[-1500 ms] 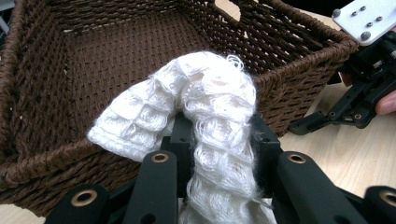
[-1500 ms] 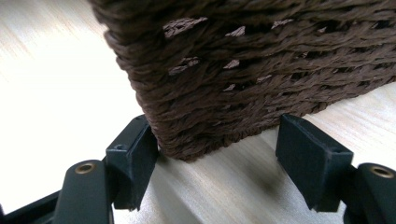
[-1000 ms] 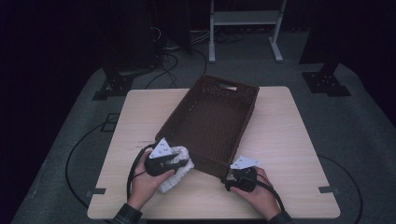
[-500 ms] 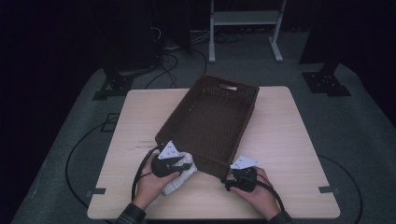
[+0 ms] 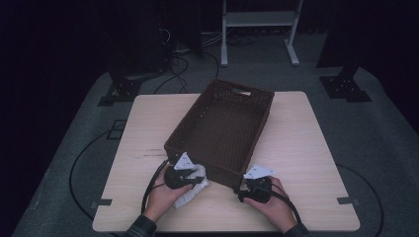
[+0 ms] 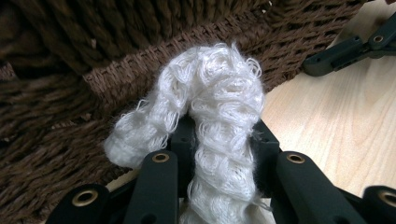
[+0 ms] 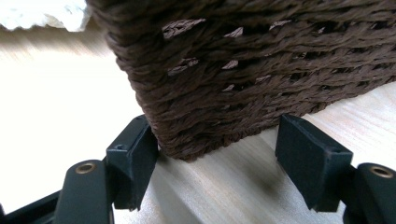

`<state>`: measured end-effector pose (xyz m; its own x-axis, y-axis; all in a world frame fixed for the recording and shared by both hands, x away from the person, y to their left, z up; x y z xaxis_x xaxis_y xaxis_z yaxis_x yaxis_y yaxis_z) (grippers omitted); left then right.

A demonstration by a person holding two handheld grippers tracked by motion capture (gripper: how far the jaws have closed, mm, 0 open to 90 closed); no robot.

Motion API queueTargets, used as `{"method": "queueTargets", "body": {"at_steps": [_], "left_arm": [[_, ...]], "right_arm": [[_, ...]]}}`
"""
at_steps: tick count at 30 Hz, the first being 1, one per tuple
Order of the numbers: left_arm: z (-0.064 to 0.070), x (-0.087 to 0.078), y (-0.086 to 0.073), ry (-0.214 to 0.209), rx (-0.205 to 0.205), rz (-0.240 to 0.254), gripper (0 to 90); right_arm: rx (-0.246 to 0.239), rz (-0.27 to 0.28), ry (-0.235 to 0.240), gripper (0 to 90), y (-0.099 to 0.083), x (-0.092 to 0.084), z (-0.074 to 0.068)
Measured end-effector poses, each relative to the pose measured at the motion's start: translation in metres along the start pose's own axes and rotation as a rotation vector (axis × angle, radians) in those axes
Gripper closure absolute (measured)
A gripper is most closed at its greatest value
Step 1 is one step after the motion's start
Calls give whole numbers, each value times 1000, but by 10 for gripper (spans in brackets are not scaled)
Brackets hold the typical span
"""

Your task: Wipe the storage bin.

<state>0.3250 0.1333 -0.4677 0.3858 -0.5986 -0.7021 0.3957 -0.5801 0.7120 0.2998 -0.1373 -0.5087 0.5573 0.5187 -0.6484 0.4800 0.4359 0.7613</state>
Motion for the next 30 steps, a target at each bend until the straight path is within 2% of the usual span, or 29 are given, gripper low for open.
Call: {"method": "queueTargets", "body": {"at_steps": [4,11,14,24,30], "left_arm": [[0,6,-3,-1,11,-38,695],[2,6,-3,6,24,-43,694],[4,1,0,4,29,-25,694],[12,-30,18,10,45,103,694],[15,-41,25,2,44,159,694]], "right_arm": [[0,0,0,294,0,0,0],[0,0,0,294,0,0,0],[0,0,0,295,0,0,0],[0,0,0,295,0,0,0],[1,1,0,295,0,0,0]]}}
Point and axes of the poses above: each handheld gripper's, and its own axes: x roughly forward along the jaws, y roughly out of its top, z roughly to its right, the point moved 1 cm from there along x, roughly forward along the jaws, and after that the axes turned 1 degree about z, right-handed, at the moved point
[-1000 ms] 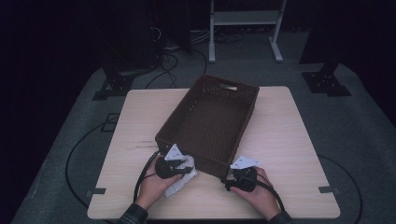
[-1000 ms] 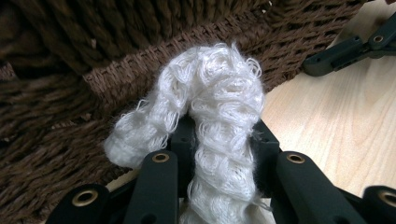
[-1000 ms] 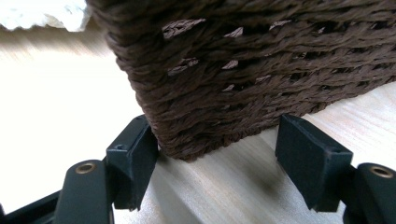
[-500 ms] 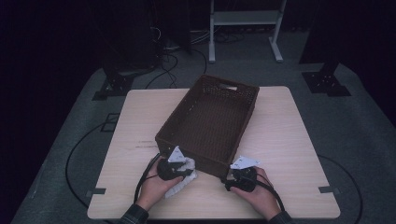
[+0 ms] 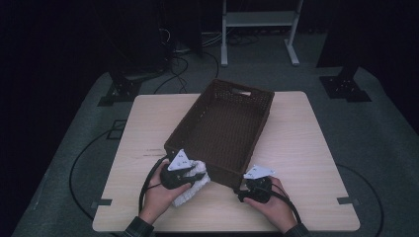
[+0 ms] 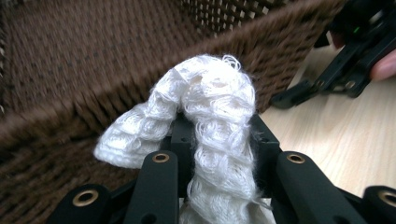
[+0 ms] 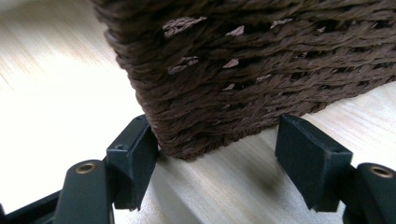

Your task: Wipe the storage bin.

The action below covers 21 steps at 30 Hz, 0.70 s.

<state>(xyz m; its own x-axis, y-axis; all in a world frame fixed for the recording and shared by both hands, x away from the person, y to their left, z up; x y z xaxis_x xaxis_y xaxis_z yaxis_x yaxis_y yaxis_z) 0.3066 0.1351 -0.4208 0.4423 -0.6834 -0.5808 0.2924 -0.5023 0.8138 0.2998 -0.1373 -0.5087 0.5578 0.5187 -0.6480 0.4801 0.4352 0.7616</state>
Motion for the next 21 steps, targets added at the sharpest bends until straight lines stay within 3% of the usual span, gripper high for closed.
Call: {"method": "queueTargets", "body": {"at_steps": [5,21], "left_arm": [[4,-8,10,-2,7,44,694],[6,17,0,-48,5,-17,694]], "right_arm": [[0,0,0,295,0,0,0],[0,0,0,295,0,0,0]]}}
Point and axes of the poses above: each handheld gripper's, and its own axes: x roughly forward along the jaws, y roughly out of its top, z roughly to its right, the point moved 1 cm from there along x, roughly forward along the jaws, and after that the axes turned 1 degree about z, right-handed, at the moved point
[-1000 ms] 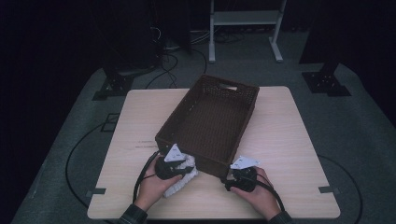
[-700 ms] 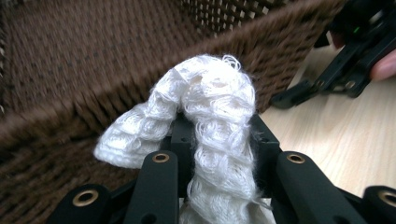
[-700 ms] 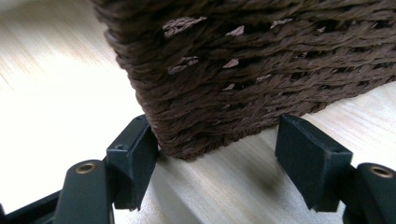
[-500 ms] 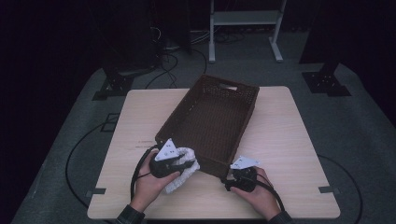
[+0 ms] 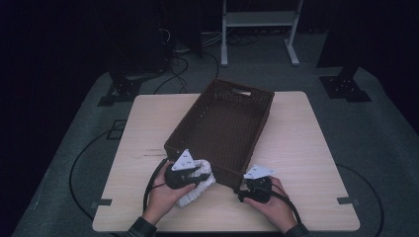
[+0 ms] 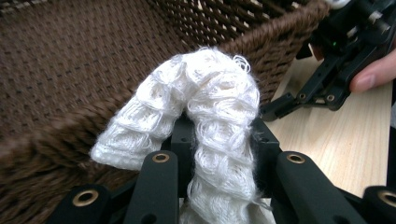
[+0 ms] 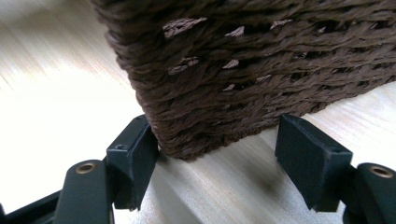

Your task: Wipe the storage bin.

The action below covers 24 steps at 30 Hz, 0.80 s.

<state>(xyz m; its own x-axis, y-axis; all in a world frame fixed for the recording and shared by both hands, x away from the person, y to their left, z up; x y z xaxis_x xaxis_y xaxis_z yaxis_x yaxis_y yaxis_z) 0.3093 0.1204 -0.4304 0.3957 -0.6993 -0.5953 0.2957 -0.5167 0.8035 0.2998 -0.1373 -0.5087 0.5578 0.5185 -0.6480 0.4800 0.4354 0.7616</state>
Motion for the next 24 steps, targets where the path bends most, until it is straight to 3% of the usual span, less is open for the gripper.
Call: {"method": "queueTargets", "body": {"at_steps": [5,11,18,24], "left_arm": [[-1,9,-4,-3,7,-35,691],[-2,16,-9,-16,-13,-48,692],[0,32,-18,-19,17,-135,692],[1,42,-23,-27,23,-172,692]], "right_arm": [[-1,0,0,295,0,0,0],[0,0,0,295,0,0,0],[0,0,0,296,0,0,0],[0,0,0,295,0,0,0]]}}
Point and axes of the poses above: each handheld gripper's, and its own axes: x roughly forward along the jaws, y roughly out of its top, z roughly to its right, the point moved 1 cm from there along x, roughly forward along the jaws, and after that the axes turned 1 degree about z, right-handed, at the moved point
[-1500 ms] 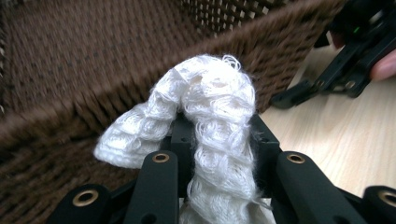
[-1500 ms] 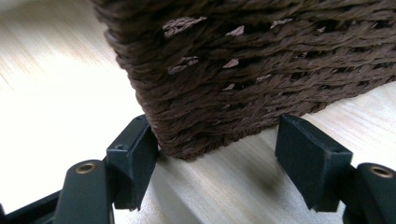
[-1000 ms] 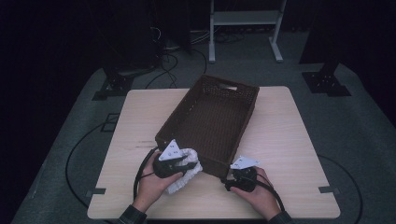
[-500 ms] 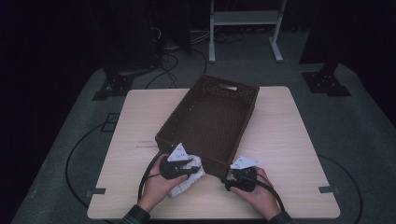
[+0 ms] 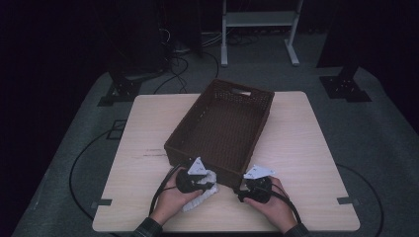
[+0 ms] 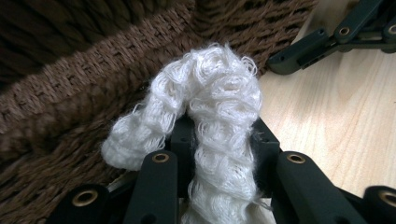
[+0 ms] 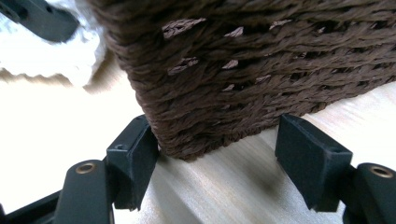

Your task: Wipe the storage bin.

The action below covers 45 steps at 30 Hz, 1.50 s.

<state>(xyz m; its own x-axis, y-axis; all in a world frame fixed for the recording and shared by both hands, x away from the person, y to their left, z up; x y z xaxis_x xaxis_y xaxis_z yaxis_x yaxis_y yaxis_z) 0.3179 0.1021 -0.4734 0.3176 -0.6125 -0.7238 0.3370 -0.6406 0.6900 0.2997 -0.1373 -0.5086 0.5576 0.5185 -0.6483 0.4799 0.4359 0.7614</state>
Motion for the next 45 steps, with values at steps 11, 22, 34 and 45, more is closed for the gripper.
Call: {"method": "queueTargets", "body": {"at_steps": [11,22,34,45], "left_arm": [[0,5,-3,-13,0,-24,691],[5,-19,10,4,12,70,690],[12,-46,26,9,21,170,690],[16,-47,33,-5,29,185,690]], "right_arm": [[0,0,0,295,0,0,0],[0,0,0,295,0,0,0],[-2,1,-1,296,0,0,0],[0,1,-1,297,0,0,0]]}}
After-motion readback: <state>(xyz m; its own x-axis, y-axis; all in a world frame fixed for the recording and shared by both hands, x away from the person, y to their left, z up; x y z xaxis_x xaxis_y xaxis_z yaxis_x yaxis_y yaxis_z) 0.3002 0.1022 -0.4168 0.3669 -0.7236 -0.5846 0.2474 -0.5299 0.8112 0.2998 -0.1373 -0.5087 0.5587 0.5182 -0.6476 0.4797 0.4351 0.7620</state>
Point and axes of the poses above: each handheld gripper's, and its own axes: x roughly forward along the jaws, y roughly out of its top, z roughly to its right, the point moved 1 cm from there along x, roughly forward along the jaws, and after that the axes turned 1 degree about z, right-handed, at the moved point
